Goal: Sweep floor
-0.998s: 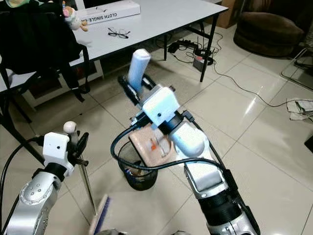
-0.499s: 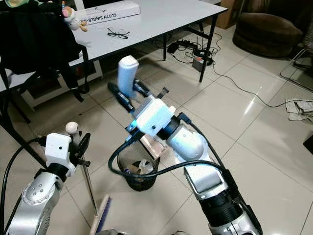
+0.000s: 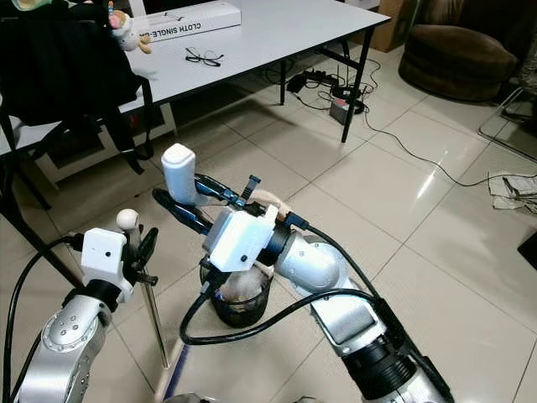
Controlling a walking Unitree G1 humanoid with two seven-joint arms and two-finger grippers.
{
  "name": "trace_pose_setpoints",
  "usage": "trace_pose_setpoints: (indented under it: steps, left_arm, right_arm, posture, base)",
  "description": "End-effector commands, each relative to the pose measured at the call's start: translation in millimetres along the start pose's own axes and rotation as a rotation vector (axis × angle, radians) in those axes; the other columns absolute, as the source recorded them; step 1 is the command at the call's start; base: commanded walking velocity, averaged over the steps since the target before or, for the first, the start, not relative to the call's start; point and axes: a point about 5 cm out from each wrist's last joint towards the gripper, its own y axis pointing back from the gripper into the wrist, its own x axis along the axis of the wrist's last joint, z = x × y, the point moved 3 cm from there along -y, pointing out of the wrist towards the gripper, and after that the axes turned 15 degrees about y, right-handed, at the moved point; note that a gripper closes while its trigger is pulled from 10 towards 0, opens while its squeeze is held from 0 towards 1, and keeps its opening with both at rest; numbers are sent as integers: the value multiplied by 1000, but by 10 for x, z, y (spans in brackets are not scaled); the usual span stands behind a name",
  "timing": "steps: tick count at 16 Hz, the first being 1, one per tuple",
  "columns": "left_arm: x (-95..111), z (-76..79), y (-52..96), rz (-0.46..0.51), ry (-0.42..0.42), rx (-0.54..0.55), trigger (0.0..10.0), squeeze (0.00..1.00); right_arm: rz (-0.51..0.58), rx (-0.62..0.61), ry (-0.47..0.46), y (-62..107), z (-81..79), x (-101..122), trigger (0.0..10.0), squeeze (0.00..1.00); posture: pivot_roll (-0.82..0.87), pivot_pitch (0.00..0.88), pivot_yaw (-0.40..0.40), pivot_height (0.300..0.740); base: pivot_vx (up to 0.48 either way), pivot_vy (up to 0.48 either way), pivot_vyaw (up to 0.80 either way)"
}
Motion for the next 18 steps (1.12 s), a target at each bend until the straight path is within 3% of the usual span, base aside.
trace_pose_setpoints:
  steps: [1, 2, 5, 7, 8, 10, 13, 18]
  left_arm:
    - [53, 9, -17, 23, -15, -4, 10000, 0]
    - [50, 10, -17, 22, -15, -3, 10000, 0]
    - [50, 17, -23, 22, -14, -5, 10000, 0]
    - [39, -32, -16, 14, -2, 30, 10000, 0]
    - [36, -49, -18, 10, 5, 41, 10000, 0]
    - [54, -25, -46, 0, -13, 20, 10000, 0]
    - [193, -61, -101, 27, -32, 9, 10000, 0]
    - [496, -24, -161, 67, -92, -8, 10000, 0]
  right_arm:
    - [54, 9, 72, -35, 79, 90, 10000, 0]
    - [48, -8, 78, -31, 120, 74, 10000, 0]
    - [-17, -284, -3, 11, 518, -21, 10000, 0]
    - [-137, -757, -218, 217, 1244, -234, 10000, 0]
    - [-163, -810, -242, 250, 1373, -273, 10000, 0]
    - [-160, -844, -204, 211, 1534, -189, 10000, 0]
    - [-69, -926, -260, 198, 1676, -23, 10000, 0]
    - [-120, -964, -390, 273, 1571, -84, 10000, 0]
  posture:
    - [-8, 40, 29, 740]
    - [-11, 40, 28, 740]
    - [-11, 42, 26, 740]
    - [-16, 43, 29, 740]
    - [-17, 43, 30, 740]
    - [-17, 41, 33, 740]
    - [-15, 39, 45, 740]
    - [-2, 38, 61, 740]
  base:
    - [0, 0, 0]
    - [0, 0, 0]
    - [0, 0, 0]
    - [0, 0, 0]
    - [0, 0, 0]
    - [0, 0, 400]
    - [0, 0, 800]
    - [0, 0, 800]
